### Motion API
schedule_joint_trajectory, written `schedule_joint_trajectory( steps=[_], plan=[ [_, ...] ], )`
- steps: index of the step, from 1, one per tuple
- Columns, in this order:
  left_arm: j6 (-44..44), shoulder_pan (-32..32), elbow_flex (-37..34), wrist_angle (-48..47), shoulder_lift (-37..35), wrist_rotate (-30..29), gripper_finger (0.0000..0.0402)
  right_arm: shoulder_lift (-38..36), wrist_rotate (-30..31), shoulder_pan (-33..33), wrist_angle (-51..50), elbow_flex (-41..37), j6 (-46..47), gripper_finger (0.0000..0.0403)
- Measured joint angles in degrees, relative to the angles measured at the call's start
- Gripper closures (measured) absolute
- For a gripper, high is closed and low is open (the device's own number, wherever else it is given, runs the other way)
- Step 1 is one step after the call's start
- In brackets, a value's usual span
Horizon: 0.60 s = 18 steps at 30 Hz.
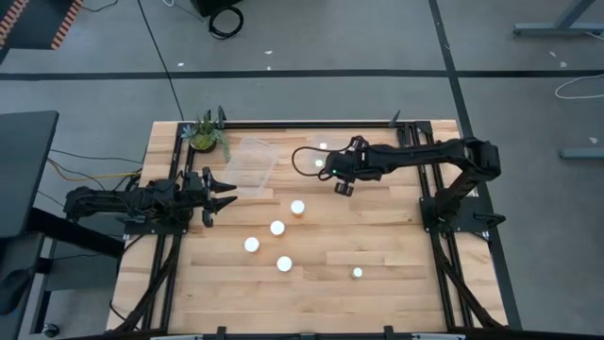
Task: Pick and place medicine bottles into bin by pill shape (circle, oval)
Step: Put the small orange pill bottle into the right transparent bin
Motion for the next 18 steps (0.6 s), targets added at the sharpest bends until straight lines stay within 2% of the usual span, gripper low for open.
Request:
schedule_joint_trajectory(
  steps=[2, 7, 18],
  plan=[
    [0.0, 0.0, 0.0, 0.0, 0.0, 0.0, 0.023, 0.0, -0.3, -1.7, 3.1, -2.4, -0.7, 0.0265],
    [0.0, 0.0, 0.0, 0.0, 0.0, 0.0, 0.023, 0.0, -5.6, -5.8, 9.8, -6.0, -1.6, 0.0265],
    [0.0, 0.0, 0.0, 0.0, 0.0, 0.0, 0.023, 0.0, -11.8, -11.2, 10.4, -6.6, 1.9, 0.0265]
  ],
)
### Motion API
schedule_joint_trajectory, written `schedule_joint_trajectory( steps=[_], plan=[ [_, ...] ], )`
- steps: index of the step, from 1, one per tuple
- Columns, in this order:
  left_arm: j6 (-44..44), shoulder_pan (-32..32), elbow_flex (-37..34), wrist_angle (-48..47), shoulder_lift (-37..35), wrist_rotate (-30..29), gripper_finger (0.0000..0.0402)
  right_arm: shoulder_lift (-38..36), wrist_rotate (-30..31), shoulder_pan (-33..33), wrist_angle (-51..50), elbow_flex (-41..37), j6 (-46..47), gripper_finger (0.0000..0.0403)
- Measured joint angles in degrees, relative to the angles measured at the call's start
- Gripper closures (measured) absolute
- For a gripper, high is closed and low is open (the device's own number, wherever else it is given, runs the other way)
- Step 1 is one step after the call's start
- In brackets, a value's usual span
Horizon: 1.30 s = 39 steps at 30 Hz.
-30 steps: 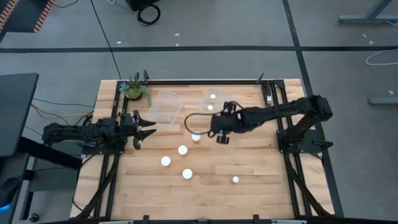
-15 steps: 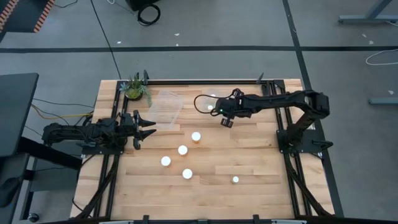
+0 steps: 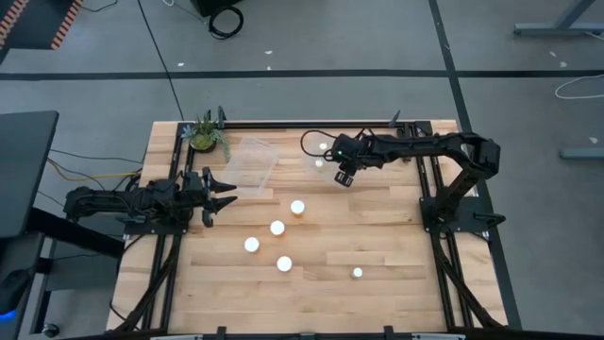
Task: Pick and place medicine bottles into bin by pill shape (circle, oval)
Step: Put the small orange pill bottle into the right transparent bin
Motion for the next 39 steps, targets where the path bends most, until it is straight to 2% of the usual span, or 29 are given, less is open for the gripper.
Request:
schedule_joint_trajectory(
  steps=[18, 27, 32, 34, 36, 39],
  plan=[
    [0.0, 0.0, 0.0, 0.0, 0.0, 0.0, 0.023, 0.0, -4.5, -2.1, -0.2, 0.0, 4.9, 0.0265],
    [0.0, 0.0, 0.0, 0.0, 0.0, 0.0, 0.023, 0.0, -4.3, -2.7, -0.5, 0.0, 6.3, 0.0265],
    [0.0, 0.0, 0.0, 0.0, 0.0, 0.0, 0.023, 0.0, -1.5, -2.2, -0.5, 0.0, 5.7, 0.0265],
    [0.0, 0.0, 0.0, 0.0, 0.0, 0.0, 0.023, 0.0, -2.8, -1.9, -0.1, 0.0, 4.3, 0.0265],
    [0.0, 0.0, 0.0, 0.0, 0.0, 0.0, 0.023, 0.0, -1.5, -1.8, -0.2, 0.0, 3.9, 0.0265],
    [0.0, 0.0, 0.0, 0.0, 0.0, 0.0, 0.023, 0.0, -4.5, -1.8, -0.1, 0.0, 1.9, 0.0265]
  ],
)
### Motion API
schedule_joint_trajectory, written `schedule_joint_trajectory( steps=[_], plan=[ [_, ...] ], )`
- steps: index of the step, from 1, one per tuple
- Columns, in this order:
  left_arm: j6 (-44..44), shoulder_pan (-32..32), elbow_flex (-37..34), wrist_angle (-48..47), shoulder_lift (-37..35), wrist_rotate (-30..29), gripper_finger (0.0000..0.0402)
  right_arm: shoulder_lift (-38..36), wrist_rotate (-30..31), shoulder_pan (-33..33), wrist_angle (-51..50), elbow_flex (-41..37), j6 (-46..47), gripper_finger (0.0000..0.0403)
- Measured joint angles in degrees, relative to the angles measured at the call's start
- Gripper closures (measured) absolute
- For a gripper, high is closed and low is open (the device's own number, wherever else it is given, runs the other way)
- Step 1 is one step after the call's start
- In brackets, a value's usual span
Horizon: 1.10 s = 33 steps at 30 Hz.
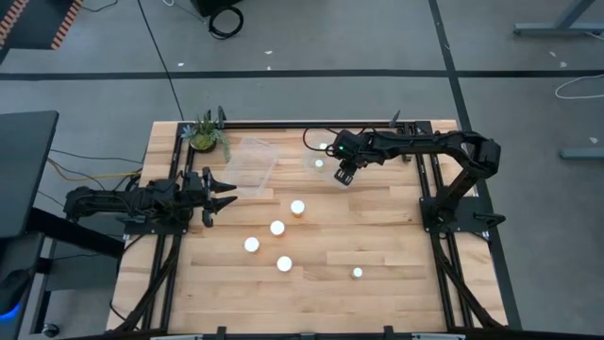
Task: Pick and place medicine bottles into bin by pill shape (circle, oval)
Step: Put the small orange pill bottle into the right transparent bin
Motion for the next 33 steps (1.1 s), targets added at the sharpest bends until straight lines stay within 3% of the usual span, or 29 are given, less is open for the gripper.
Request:
schedule_joint_trajectory(
  steps=[7, 9, 12, 17, 20, 22, 33],
  plan=[
    [0.0, 0.0, 0.0, 0.0, 0.0, 0.0, 0.023, 0.0, 2.8, -0.1, -0.3, 0.0, -0.6, 0.0265],
    [0.0, 0.0, 0.0, 0.0, 0.0, 0.0, 0.023, 0.0, 0.1, -0.2, 0.0, 0.0, -0.5, 0.0265],
    [0.0, 0.0, 0.0, 0.0, 0.0, 0.0, 0.023, 0.0, 3.7, 0.3, -0.4, 0.0, -1.0, 0.0265],
    [0.0, 0.0, 0.0, 0.0, 0.0, 0.0, 0.023, 0.1, 3.4, 0.0, 0.2, 0.0, -1.1, 0.0265],
    [0.0, 0.0, 0.0, 0.0, 0.0, 0.0, 0.023, 0.6, 0.0, -0.5, 0.6, -0.1, -1.0, 0.0265],
    [0.0, 0.0, 0.0, 0.0, 0.0, 0.0, 0.023, 0.5, 2.5, -0.5, 1.7, -0.9, -1.0, 0.0265],
    [0.0, 0.0, 0.0, 0.0, 0.0, 0.0, 0.023, 0.3, 3.0, -1.0, 5.4, -3.6, 0.0, 0.0265]
  ],
)
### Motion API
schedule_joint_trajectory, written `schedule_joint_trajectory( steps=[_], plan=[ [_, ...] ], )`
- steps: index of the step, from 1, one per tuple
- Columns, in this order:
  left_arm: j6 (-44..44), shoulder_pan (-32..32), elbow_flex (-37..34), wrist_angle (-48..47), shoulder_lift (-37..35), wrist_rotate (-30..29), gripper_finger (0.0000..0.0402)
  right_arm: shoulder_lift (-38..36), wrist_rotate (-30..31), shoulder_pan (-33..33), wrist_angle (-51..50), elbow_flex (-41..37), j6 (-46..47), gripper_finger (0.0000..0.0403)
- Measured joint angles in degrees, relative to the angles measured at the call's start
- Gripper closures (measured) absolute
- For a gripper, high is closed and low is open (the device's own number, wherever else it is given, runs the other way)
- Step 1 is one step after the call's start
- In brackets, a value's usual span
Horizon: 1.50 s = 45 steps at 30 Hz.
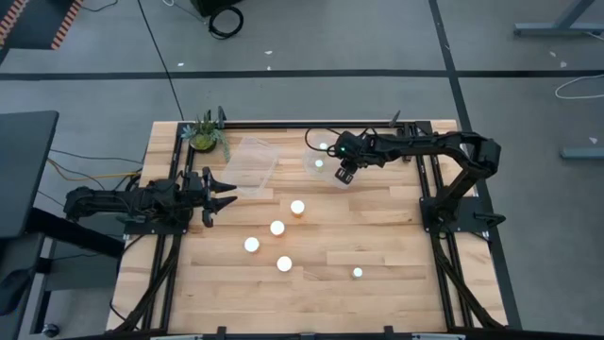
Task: Pick and place medicine bottles into bin by pill shape (circle, oval)
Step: Put the small orange pill bottle into the right transparent bin, then put the small yellow pill bottle into the right transparent bin
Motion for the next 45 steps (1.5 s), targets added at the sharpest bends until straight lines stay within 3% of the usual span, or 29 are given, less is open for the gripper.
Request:
schedule_joint_trajectory(
  steps=[10, 23, 45],
  plan=[
    [0.0, 0.0, 0.0, 0.0, 0.0, 0.0, 0.023, 0.0, 0.1, 0.0, -0.1, 0.0, 1.0, 0.026],
    [0.0, 0.0, 0.0, 0.0, 0.0, 0.0, 0.023, 0.0, -0.3, 0.0, -2.8, 0.7, 0.6, 0.02],
    [0.0, 0.0, 0.0, 0.0, 0.0, 0.0, 0.023, -0.1, -0.3, 1.3, -9.9, 7.5, 1.3, 0.0198]
  ],
)
